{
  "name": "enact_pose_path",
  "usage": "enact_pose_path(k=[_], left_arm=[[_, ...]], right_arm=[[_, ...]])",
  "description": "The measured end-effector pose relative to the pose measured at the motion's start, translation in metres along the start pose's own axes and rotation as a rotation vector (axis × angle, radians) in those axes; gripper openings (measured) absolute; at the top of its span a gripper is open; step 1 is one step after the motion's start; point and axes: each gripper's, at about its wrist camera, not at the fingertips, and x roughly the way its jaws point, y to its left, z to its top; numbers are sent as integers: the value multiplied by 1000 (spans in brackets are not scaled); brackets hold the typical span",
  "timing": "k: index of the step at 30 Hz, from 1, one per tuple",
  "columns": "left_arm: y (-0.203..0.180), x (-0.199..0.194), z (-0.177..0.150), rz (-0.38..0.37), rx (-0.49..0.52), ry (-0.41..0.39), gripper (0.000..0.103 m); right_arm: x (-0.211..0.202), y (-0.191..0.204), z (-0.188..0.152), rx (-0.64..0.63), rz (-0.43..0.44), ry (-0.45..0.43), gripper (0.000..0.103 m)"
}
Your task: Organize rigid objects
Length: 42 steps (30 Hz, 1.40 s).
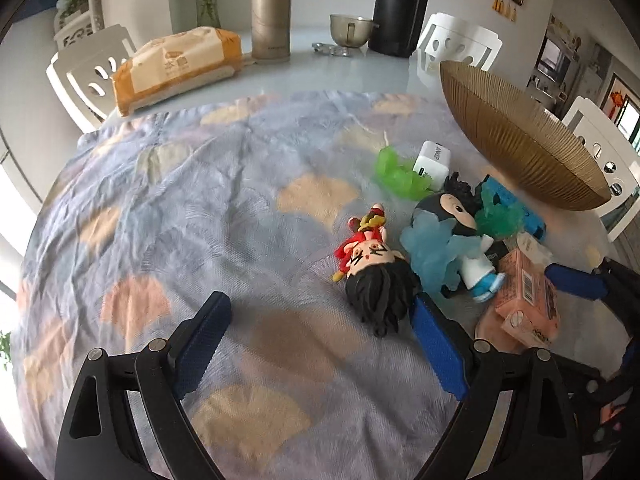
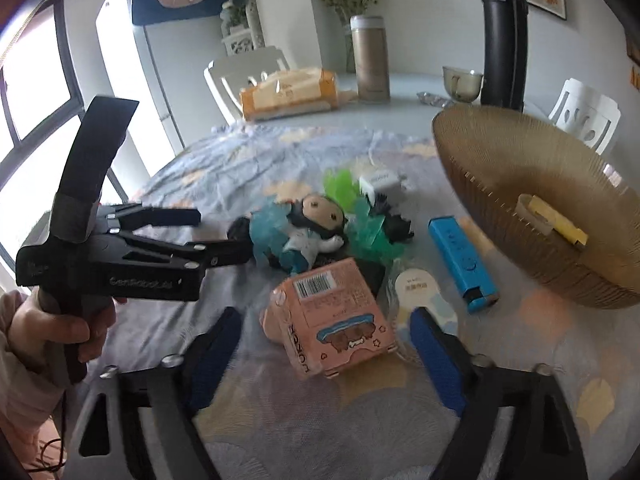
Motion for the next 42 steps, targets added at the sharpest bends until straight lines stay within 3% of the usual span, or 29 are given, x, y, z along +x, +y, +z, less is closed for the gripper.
enact_pose_path(k=[2,4,6,7,8,12,14,18,25,34,38,42], left_arm=[[-2,2,1,18,6,-14,91],[-5,5,1,37,28,-32,90],[-8,6,1,44,34,-34,81],[-9,6,2,22,41,-36,70],[-12,5,1,19,50,-42,66],[-11,5,4,26,42,-43,64],[-11,3,5,12,36,-56,41],[-9,2,6,-10,30,-65,30],[2,-7,5,-25,-34,-122,30],[4,-6,5,-29,-44,-120,30],[5,-2,6,-21,-50,-100,32],[11,6,10,-11,-92,-77,43]], right_arm=[[-1,2,-1,-15,-26,-27,67],[0,4,0,-17,-49,-32,51],[-1,2,0,-9,-35,-35,50],[-2,1,0,-3,-29,-38,49],[-2,0,0,1,-23,-38,49],[-5,1,0,-1,-16,-46,48],[-8,2,-1,-2,-2,-54,47],[-10,5,-1,-13,6,-61,45],[-3,10,-1,-34,39,-28,45],[13,8,7,-6,51,14,45],[0,13,6,-31,32,-51,42],[-6,12,5,-17,37,-83,42]])
